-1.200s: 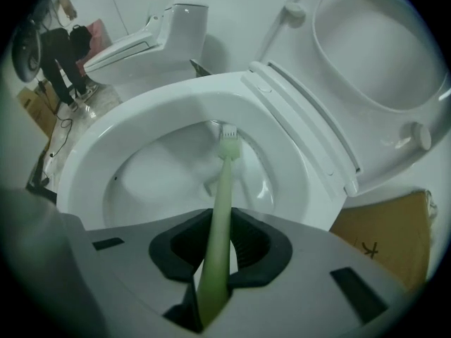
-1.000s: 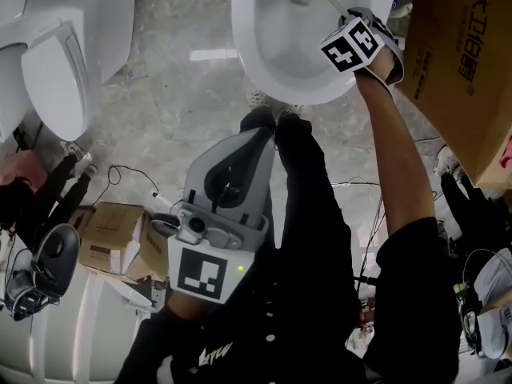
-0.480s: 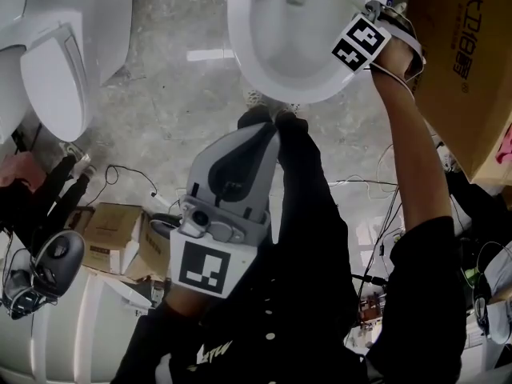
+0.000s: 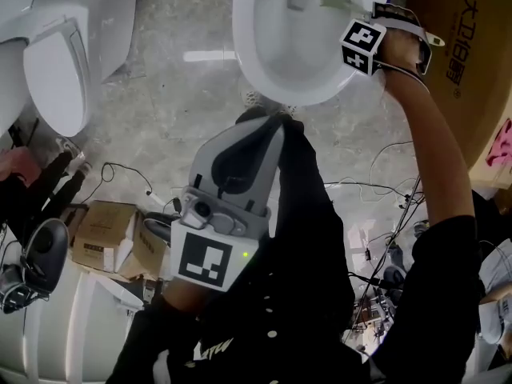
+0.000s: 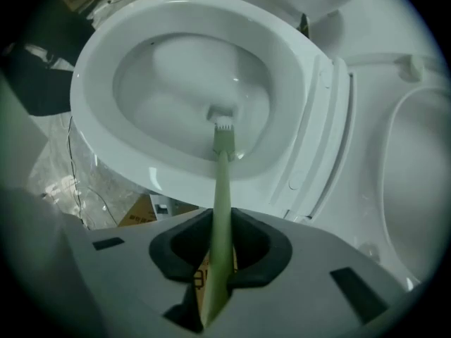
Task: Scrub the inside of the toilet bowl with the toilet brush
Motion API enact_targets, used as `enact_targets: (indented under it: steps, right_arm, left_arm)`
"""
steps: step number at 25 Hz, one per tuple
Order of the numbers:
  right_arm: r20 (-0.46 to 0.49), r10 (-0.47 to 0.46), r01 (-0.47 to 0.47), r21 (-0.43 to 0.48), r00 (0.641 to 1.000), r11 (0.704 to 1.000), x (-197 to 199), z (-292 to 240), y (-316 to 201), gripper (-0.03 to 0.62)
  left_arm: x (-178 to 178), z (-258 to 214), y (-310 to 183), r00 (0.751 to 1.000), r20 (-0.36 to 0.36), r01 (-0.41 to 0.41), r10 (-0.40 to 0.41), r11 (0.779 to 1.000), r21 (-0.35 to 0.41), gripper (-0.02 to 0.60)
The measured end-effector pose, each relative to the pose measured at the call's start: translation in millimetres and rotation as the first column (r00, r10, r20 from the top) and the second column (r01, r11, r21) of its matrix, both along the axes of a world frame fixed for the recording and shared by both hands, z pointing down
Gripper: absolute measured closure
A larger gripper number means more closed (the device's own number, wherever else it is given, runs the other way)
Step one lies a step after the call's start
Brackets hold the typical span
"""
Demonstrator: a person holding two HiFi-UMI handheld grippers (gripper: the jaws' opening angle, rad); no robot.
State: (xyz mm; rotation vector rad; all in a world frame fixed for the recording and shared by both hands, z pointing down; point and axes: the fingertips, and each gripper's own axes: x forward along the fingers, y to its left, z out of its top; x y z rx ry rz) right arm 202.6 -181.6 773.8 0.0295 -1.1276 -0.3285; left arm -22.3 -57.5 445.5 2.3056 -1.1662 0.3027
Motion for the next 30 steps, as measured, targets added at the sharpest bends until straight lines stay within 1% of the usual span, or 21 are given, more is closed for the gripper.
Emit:
enact_targets:
  steps: [4,7,10,13,17,21,26,30]
  right_arm:
    - [-0.061,-0.082,0.077,-0.074,0.995,0.994,9.6,4.7,14.3,0.513]
    - [-0.069,-0.129,0.118,-0.141,0.989,0.983,10.3,6.5,24.9,0.513]
    - [-0.065,-0.178,0.161,-0.215,0.982,0.963,4.1,7.8,37.3,0.512]
    - [-0.069,-0.226,0.197,-0.292,0.972,0.936,-2.4,9.0,52.5,0.512]
    - [-0.066,-0.290,0.244,-0.387,0.955,0.889,-13.6,11.1,72.2,0.511]
    - [-0.036,-0.334,0.278,-0.473,0.942,0.836,-29.7,14.1,86.6,0.511]
    - [0.025,-0.388,0.332,-0.571,0.921,0.751,-50.8,12.7,101.1,0.511]
    - [0.061,-0.432,0.372,-0.625,0.900,0.686,-55.8,12.4,113.5,0.511]
  left_arm:
    - [-0.4,-1.3,-2.1,1.000,0.000,0.006,-0.006,1.000,0.001,0.552]
    - [-0.6,1.4,-1.3,1.000,0.005,0.004,-0.004,1.000,-0.004,0.552]
    - [-1.8,4.6,-2.6,1.000,0.009,0.008,-0.008,1.000,-0.010,0.552]
    - [-2.8,4.5,-5.6,1.000,0.005,0.017,-0.017,1.000,-0.011,0.552]
    - [-3.0,5.3,-7.0,1.000,0.002,0.025,-0.025,1.000,-0.013,0.553]
    - [-3.5,8.1,-4.7,1.000,0.005,0.028,-0.028,0.999,-0.023,0.552]
    - [-8.1,10.4,-5.8,0.999,0.007,0.042,-0.042,0.999,-0.029,0.552]
    - [-10.4,12.4,-7.2,0.999,0.005,0.049,-0.049,0.998,-0.035,0.552]
